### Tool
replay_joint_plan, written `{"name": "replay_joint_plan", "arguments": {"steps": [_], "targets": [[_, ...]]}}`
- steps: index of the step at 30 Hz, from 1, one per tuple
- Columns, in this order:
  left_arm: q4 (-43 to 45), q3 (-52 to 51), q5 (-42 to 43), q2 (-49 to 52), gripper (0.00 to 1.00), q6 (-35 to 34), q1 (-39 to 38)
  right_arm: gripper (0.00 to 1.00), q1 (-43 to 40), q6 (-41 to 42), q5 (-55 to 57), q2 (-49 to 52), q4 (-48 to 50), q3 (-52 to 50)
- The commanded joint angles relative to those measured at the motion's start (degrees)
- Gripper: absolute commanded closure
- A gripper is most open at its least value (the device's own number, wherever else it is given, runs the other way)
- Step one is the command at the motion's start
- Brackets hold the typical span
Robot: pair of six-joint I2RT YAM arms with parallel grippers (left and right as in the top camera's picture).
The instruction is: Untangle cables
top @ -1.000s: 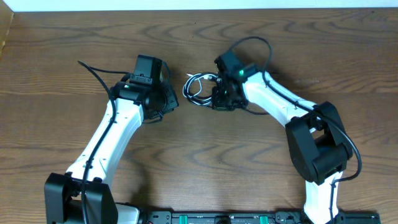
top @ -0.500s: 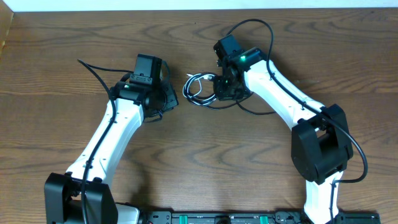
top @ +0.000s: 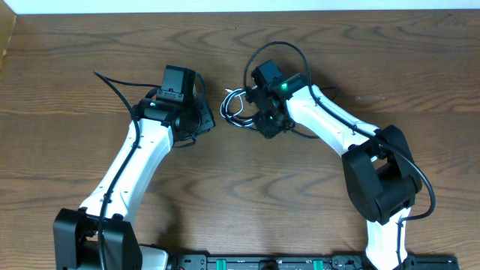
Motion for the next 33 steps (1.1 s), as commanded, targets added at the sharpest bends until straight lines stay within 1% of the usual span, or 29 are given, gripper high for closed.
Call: {"name": "replay_joint_plan", "arguments": {"steps": [1,5,7,9,14,17,19,21,22,23,27,28,31,33], "targets": [[0.3,-0.8,-1.0,0.3,0.86,1.0,0.1,0.86,0.1,-18.0,-1.5,0.2,0.6,-0.5],[0.2,-0.8,-1.0,0.3,0.85,1.0,0.1,0.75,0.1,-23.4,-1.5,1.4,0.5,-0.5],[0.1,-0.8,-1.0,0.3,0.85,1.0,0.1,0.73,0.1,-25.7,-1.7,2.3,0.9,-0.5],[0.2,-0.8,-1.0,0.3,0.85,1.0,0.1,0.69,0.0,-27.6,-1.7,3.6,1.5,-0.5],[0.2,-0.8,-1.0,0.3,0.84,1.0,0.1,0.69,0.2,-29.2,-1.7,5.4,2.2,-0.5],[0.2,-0.8,-1.0,0.3,0.83,1.0,0.1,0.65,0.5,-30.2,-1.7,5.4,2.3,-0.5],[0.3,-0.8,-1.0,0.3,0.83,1.0,0.1,0.65,0.4,-31.4,-1.7,5.4,3.1,-0.5],[0.4,-0.8,-1.0,0.3,0.83,1.0,0.1,0.74,0.2,-31.4,-1.4,5.4,3.9,-0.5],[0.4,-0.8,-1.0,0.3,0.84,1.0,0.1,0.81,0.1,-31.3,-1.3,5.4,4.2,-0.5],[0.4,-0.8,-1.0,0.3,0.84,1.0,0.1,0.84,0.0,-31.3,-1.3,5.4,4.3,-0.5],[0.0,-0.8,-1.0,0.3,0.83,1.0,0.1,0.83,0.0,-31.3,-1.2,5.4,4.3,-0.5],[0.0,-0.8,-1.0,0.3,0.83,1.0,0.1,0.99,0.0,-31.3,-1.2,5.4,4.3,-0.5],[0.0,-0.8,-1.0,0.3,0.83,1.0,0.1,0.99,0.0,-28.5,-3.5,4.2,4.2,0.0],[0.0,-0.8,-1.0,0.3,0.84,1.0,0.1,0.99,-0.1,-28.5,-10.3,2.1,4.1,0.2]]}}
